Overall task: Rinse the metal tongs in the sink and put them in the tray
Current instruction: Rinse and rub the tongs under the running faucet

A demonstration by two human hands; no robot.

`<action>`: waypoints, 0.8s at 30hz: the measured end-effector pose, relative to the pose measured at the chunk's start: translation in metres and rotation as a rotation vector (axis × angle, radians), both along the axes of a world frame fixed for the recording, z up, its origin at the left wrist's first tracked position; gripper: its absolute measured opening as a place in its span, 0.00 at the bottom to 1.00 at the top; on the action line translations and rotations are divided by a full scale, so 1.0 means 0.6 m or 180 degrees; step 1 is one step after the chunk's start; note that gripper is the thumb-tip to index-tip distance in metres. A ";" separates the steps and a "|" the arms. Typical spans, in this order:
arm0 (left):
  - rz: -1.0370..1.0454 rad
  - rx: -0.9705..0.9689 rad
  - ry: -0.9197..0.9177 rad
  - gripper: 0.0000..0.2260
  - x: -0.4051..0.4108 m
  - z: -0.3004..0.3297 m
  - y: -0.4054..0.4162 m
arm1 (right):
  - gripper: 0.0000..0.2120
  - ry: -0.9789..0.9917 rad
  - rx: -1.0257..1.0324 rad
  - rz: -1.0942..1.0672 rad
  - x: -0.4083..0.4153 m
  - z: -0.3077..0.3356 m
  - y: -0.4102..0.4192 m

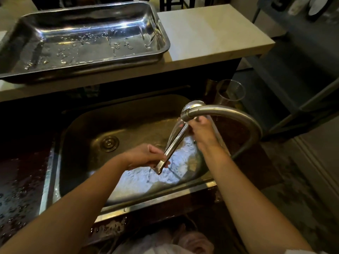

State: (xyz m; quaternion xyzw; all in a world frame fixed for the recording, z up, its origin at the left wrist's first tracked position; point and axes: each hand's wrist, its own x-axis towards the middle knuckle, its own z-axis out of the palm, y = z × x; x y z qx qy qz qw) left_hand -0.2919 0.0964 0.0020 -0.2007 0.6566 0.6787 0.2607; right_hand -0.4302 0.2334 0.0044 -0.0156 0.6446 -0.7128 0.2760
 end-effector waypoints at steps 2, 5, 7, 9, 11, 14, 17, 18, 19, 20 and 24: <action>0.0255 -0.0025 0.0222 0.08 -0.021 0.015 0.005 | 0.05 -0.0181 -0.0064 0.0151 0.026 -0.009 -0.016; 0.0538 0.0089 0.0326 0.06 -0.038 0.025 0.001 | 0.03 -0.0307 -0.0149 0.0319 0.049 -0.013 -0.028; 0.0489 0.0101 0.0221 0.07 -0.024 0.016 -0.007 | 0.04 -0.0308 -0.0177 0.0279 0.046 -0.009 -0.028; 0.0223 0.0099 0.0033 0.07 0.007 -0.002 -0.012 | 0.07 -0.0317 -0.0206 0.0080 0.032 -0.005 -0.023; 0.0029 0.0111 -0.0093 0.08 0.038 -0.020 -0.013 | 0.07 -0.0377 -0.0229 -0.0046 0.019 -0.005 -0.017; 0.0055 -0.0002 -0.0095 0.07 0.059 -0.030 -0.011 | 0.05 -0.0665 -0.0263 0.0096 0.021 -0.017 -0.013; 0.0289 -0.0400 -0.0004 0.05 0.055 -0.030 -0.007 | 0.07 -0.1059 -0.0140 0.0130 0.025 -0.027 -0.017; 0.0343 -0.0660 0.0031 0.04 0.053 -0.032 -0.005 | 0.10 -0.1006 0.0222 0.0178 0.023 -0.026 -0.018; 0.0329 -0.1074 0.0077 0.03 0.053 -0.034 -0.004 | 0.13 -0.0931 0.0596 0.0198 0.021 -0.024 -0.018; 0.0227 -0.1651 0.0155 0.03 0.053 -0.036 -0.001 | 0.17 -0.0879 0.0853 0.0151 0.019 -0.024 -0.018; -0.0097 -0.3917 0.0875 0.11 0.067 -0.041 0.014 | 0.25 -0.0988 0.0893 0.0071 0.021 -0.015 -0.014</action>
